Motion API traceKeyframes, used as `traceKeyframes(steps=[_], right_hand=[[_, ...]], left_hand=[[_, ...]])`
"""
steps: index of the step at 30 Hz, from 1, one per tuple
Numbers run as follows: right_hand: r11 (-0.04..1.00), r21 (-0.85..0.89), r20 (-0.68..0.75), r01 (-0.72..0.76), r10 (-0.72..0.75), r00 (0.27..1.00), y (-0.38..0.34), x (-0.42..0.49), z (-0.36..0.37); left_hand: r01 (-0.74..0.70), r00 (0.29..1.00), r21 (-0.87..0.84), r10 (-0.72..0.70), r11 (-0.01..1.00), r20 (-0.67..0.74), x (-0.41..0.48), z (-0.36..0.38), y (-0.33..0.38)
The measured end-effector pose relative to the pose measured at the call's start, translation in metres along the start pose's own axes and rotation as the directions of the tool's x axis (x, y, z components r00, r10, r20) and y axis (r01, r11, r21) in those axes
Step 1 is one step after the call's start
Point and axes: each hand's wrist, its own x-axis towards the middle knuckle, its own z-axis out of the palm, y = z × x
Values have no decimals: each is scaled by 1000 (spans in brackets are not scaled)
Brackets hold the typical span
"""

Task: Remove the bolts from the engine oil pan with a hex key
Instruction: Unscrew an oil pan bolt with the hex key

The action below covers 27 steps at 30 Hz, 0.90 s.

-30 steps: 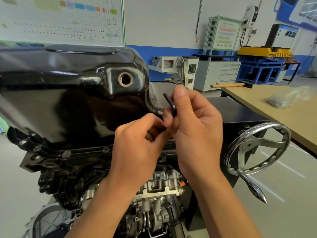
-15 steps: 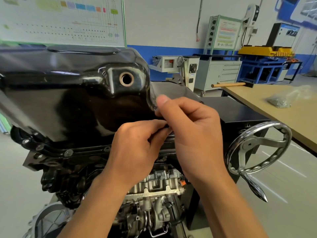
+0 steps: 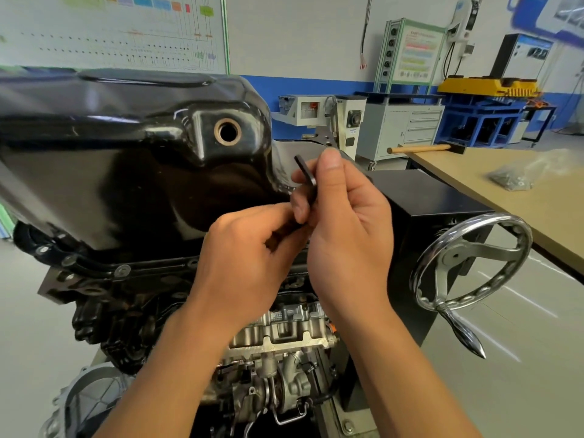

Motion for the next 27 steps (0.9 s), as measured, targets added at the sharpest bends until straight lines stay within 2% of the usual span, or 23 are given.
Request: traceKeyframes(steps=[3,7,11,15,19,21,25,27], right_hand=[[1000,-7,14,-7,7,1000,3,1,1],[991,-46,28,122,-121,992,4,0,-3],[919,-240,19,314,-318,948,10,-1,-17],[850,-391,66,354,-358,931,18,-3,-22],[823,-430,51,371,-388,920,22,-2,-24],[809,-450,61,379,-395,917,24,-2,-24],[785,-466,94,409,-416,905,25,-1,-25],[776,-468,132,423,-412,901,25,0,-26]], left_hand=[[-2,995,-3,2,1000,101,0,-9,-6],[22,998,26,-21,999,-53,-4,-2,-5],[92,983,3,-90,996,-161,-4,6,-8],[75,976,-9,-75,997,-203,-4,9,-6],[103,976,26,-96,994,-198,-5,12,-6],[115,982,15,-111,993,-153,-5,10,-7],[134,986,-76,-125,988,106,-5,0,-10],[128,980,-97,-111,987,164,-3,-5,-9]])
